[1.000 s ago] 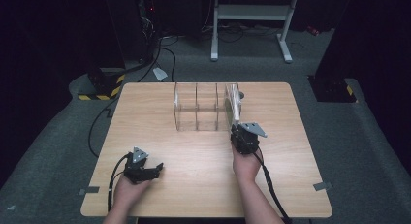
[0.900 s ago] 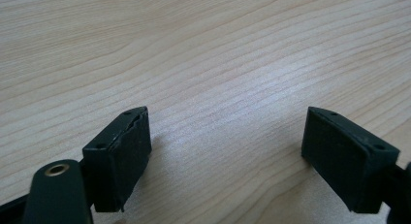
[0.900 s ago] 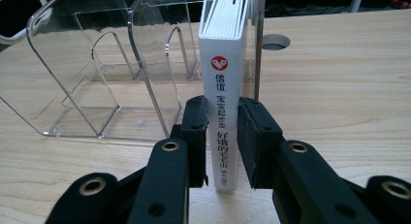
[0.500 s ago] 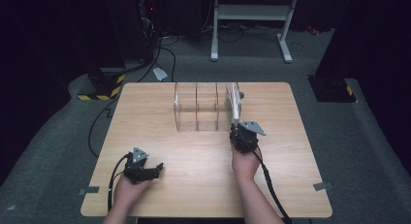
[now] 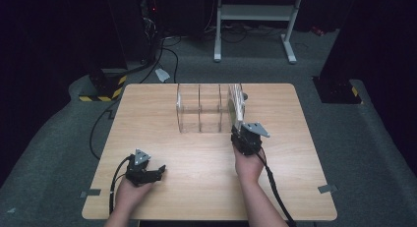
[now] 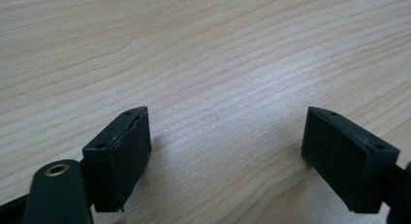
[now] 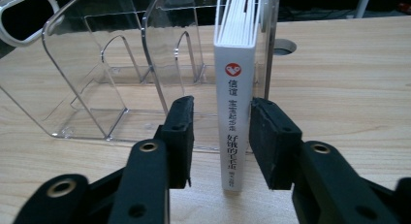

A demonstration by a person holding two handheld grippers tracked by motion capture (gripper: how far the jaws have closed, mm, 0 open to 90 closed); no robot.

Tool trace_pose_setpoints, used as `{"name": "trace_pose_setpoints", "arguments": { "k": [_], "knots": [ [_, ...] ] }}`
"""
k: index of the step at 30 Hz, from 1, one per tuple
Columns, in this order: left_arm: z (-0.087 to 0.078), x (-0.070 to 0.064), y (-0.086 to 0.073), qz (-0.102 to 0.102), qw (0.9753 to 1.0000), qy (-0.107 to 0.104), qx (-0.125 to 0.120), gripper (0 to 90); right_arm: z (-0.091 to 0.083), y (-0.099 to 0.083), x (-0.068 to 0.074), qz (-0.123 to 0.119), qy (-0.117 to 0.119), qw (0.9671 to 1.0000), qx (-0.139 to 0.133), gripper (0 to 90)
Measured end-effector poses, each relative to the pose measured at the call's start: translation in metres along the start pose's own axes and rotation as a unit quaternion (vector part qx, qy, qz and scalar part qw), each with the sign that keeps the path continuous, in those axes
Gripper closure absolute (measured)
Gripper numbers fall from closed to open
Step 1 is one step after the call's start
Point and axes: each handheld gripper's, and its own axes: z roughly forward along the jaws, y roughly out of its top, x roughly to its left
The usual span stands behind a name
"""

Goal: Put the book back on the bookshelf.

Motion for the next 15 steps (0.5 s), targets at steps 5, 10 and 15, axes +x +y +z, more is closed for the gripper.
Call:
{"name": "trace_pose_setpoints", "arguments": {
  "k": [5, 10, 15],
  "knots": [
    [0.0, 0.0, 0.0, 0.0, 1.0, 0.0, 0.0, 18.1, -0.003, 0.001, 0.002, -0.016, 0.006, 0.9999, -0.001, 51.3],
    [0.0, 0.0, 0.0, 0.0, 1.0, 0.0, -0.001, 18.1, -0.008, 0.001, 0.003, -0.033, 0.017, 0.9993, -0.001, 42.6],
    [0.0, 0.0, 0.0, 0.0, 1.0, 0.0, 0.0, 18.1, -0.013, -0.001, 0.003, -0.049, 0.034, 0.9982, 0.004, 35.1]
  ]
}}
